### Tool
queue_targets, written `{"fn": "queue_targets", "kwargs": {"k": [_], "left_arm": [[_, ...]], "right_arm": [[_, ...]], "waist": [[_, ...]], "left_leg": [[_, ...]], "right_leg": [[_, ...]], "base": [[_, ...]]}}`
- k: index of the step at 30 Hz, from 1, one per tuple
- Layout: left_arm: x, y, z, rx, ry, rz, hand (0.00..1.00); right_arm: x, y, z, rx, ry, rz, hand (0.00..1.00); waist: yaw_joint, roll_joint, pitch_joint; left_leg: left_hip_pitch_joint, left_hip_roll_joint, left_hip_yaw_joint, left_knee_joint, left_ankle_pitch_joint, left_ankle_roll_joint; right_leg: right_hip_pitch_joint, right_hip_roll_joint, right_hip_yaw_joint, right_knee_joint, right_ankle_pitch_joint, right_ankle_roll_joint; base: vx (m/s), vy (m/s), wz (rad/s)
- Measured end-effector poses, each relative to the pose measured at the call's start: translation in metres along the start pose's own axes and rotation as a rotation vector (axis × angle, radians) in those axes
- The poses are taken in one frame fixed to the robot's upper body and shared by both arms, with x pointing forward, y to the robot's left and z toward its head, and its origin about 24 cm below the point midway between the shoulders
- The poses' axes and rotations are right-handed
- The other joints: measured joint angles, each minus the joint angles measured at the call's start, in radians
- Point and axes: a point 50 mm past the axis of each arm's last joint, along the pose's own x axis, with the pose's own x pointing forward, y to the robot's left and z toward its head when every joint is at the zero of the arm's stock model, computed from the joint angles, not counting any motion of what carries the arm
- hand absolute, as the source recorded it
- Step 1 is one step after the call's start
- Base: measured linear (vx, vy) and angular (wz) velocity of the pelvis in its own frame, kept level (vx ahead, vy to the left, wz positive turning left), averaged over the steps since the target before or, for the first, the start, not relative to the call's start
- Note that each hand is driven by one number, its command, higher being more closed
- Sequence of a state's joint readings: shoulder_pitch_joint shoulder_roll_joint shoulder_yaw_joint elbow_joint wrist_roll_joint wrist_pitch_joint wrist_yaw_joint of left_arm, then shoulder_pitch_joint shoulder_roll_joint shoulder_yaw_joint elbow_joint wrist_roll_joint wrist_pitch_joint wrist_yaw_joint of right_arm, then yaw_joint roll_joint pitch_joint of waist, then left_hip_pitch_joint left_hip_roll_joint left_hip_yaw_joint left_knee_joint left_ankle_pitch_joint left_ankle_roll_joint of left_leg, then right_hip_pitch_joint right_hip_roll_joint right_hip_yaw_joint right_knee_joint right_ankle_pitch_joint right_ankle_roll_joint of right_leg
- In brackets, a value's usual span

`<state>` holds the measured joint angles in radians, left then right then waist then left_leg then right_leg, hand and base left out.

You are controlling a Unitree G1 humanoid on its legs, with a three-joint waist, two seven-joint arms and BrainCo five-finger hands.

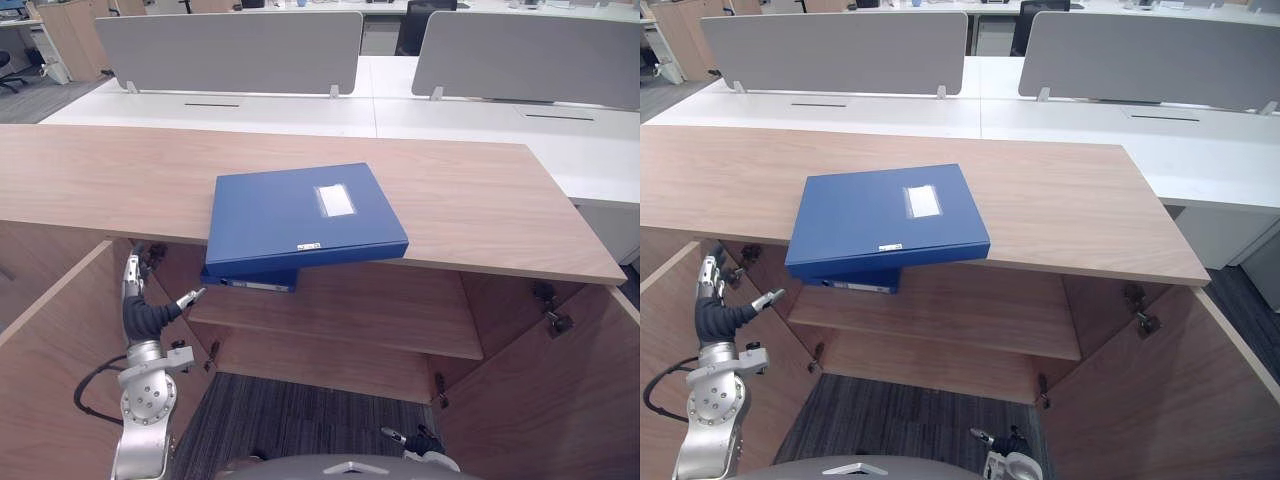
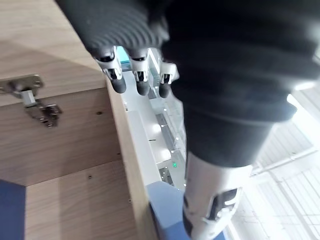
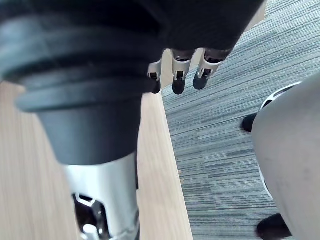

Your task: Walk over to the cabinet, pick up the folder, carry it to the office cabinet, place the folder inside the office cabinet, then close the office cabinet door

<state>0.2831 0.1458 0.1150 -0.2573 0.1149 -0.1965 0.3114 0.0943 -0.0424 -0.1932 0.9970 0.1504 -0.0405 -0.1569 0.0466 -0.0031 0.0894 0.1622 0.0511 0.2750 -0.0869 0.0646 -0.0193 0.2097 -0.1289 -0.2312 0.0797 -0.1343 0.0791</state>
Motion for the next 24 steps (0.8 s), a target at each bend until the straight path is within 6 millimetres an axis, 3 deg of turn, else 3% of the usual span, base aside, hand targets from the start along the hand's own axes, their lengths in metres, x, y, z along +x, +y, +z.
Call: {"fn": "queue_targets", "kwargs": {"k": [4, 9, 15, 24], "left_arm": [[0.005, -0.003, 0.030, 0.018, -0.161, -0.040, 0.00], [0.005, -0.014, 0.052, 0.002, -0.282, -0.115, 0.00], [0.008, -0.020, 0.066, 0.052, -0.383, -0.185, 0.00], [0.003, -0.040, 0.077, 0.285, -0.549, -0.330, 0.00]], "right_arm": [[0.001, -0.002, -0.006, -0.016, 0.037, -0.005, 0.00], [0.002, -0.004, -0.005, -0.040, 0.043, -0.004, 0.00], [0.004, -0.014, -0.002, -0.062, 0.033, -0.024, 0.00], [0.004, -0.021, -0.003, -0.073, 0.037, -0.039, 0.00]], "waist": [[-0.005, -0.003, -0.021], [-0.019, 0.009, -0.036], [-0.031, 0.015, -0.046], [-0.044, 0.011, -0.053]], "left_leg": [[-0.001, 0.000, 0.008, 0.000, 0.000, 0.000], [-0.002, 0.002, 0.029, 0.000, 0.000, 0.000], [-0.008, 0.002, 0.028, 0.000, 0.004, 0.001], [-0.023, -0.001, 0.027, 0.000, 0.006, 0.003]], "right_leg": [[-0.002, 0.003, 0.025, -0.008, 0.011, 0.004], [-0.016, 0.005, 0.053, -0.012, 0.022, 0.005], [-0.025, 0.007, 0.066, -0.011, 0.021, -0.001], [-0.037, 0.010, 0.086, -0.018, 0.027, 0.000]], "base": [[0.00, 0.019, -0.06], [-0.02, 0.018, -0.12], [-0.03, 0.013, -0.03], [0.00, 0.000, 0.00]]}}
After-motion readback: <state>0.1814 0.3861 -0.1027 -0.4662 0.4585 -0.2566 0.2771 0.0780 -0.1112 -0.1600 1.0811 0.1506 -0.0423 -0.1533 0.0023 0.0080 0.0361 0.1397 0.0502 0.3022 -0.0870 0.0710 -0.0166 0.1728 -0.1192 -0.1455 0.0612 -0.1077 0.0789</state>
